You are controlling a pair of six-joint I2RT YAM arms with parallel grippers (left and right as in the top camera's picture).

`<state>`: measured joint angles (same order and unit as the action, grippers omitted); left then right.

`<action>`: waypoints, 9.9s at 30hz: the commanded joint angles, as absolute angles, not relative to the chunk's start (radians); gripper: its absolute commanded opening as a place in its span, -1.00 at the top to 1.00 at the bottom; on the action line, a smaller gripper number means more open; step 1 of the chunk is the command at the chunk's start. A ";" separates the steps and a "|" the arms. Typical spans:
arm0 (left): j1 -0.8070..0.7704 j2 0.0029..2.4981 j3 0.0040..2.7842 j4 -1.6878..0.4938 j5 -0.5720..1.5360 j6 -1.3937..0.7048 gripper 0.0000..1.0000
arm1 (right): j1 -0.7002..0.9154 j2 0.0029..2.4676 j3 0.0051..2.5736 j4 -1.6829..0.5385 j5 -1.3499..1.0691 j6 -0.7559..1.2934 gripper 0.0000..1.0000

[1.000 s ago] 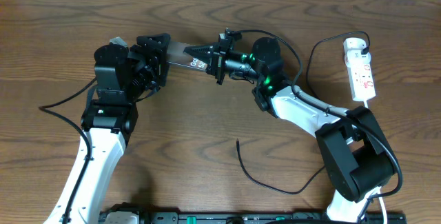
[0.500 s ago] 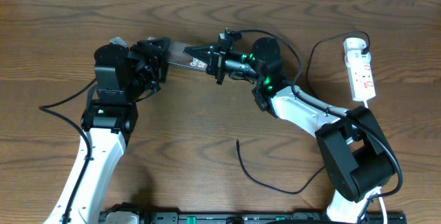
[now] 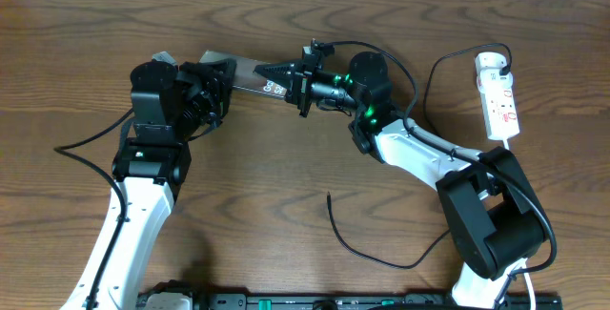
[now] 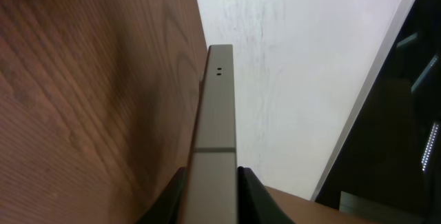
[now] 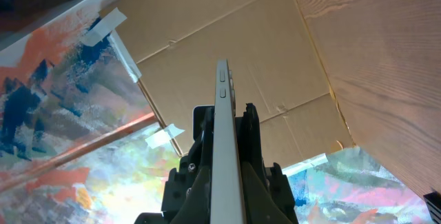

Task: Plug charger to phone and switch on socket
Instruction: 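Regrasp the phone's end with the left gripper, holding it horizontal, then open the right gripper off the phone and pull it away rightward, then lower the right gripper over the black cable's plug on the table, then close the right gripper on the black cable's plug end, then lift the plug with the right gripper toward the phone's bottom edge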

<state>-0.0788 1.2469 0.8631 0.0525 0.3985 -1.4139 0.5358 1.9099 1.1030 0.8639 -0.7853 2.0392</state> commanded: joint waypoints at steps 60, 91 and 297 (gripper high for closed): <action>0.392 1.261 0.871 0.493 1.341 -1.265 0.86 | 0.277 1.892 1.161 0.826 -1.197 1.442 -0.47; 0.285 1.413 0.872 0.510 1.574 -1.171 0.86 | 0.617 1.777 1.848 -1.352 0.140 0.599 -0.88; 0.464 1.440 0.871 0.515 1.571 -1.125 0.86 | 0.486 1.850 1.583 -1.174 -1.186 -0.426 0.98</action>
<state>0.4603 1.4570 0.8566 0.5053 1.5433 -1.1465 0.5060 1.8500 1.5711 -1.1381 -0.9451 -0.0784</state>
